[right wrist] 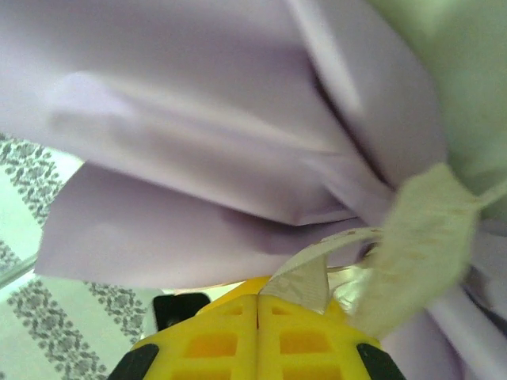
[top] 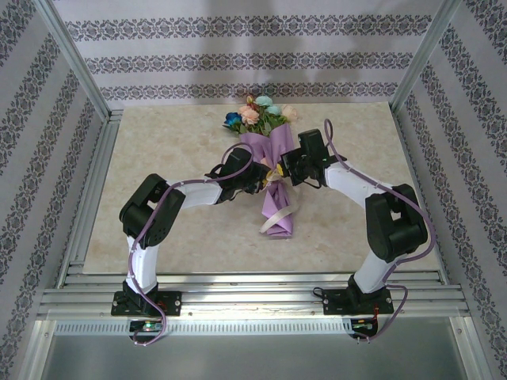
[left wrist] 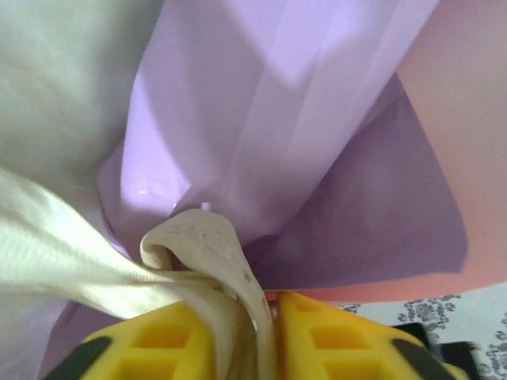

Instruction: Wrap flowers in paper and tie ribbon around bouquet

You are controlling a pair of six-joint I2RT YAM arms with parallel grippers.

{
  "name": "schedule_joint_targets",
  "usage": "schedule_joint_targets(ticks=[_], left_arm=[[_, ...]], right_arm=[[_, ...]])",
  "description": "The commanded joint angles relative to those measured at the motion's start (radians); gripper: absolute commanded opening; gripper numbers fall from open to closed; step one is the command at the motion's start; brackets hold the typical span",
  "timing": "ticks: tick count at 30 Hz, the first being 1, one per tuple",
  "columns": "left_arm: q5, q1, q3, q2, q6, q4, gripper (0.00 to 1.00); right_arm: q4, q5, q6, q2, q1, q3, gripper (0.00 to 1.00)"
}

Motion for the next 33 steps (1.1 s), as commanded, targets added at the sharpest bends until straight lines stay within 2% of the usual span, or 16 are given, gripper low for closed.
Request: schedule_joint_targets(ticks=[1, 8, 10, 14, 18, 23, 27, 33], left_arm=[[-0.002, -0.009, 0.006, -0.033, -0.015, -0.058, 0.31], [-0.047, -0.009, -0.054, -0.103, -0.084, -0.091, 0.48], [-0.065, -0.009, -0.067, -0.134, -0.101, -0.118, 0.58], [-0.1, -0.015, -0.123, -0.211, -0.172, -0.208, 0.59], [-0.141, -0.015, -0.202, -0.241, -0.293, -0.169, 0.61], [-0.16, -0.027, -0.224, -0.153, -0.473, -0.014, 0.63], [-0.206, -0.043, -0.212, -0.115, -0.582, -0.006, 0.64], [-0.203, -0.075, -0.182, -0.054, -0.702, -0.023, 0.64]], right_arm=[[-0.088, 0.03, -0.14, -0.03, -0.012, 0.045, 0.0], [-0.088, 0.018, -0.154, -0.031, -0.022, 0.033, 0.0], [-0.084, 0.015, -0.154, -0.034, -0.025, 0.026, 0.0], [-0.073, 0.011, -0.154, -0.035, -0.035, 0.014, 0.0], [-0.071, 0.002, -0.158, -0.028, -0.04, 0.018, 0.0], [-0.065, -0.005, -0.154, -0.023, -0.039, 0.015, 0.0], [-0.064, -0.007, -0.154, -0.028, -0.041, 0.011, 0.0], [-0.064, -0.006, -0.153, -0.029, -0.041, 0.008, 0.0]])
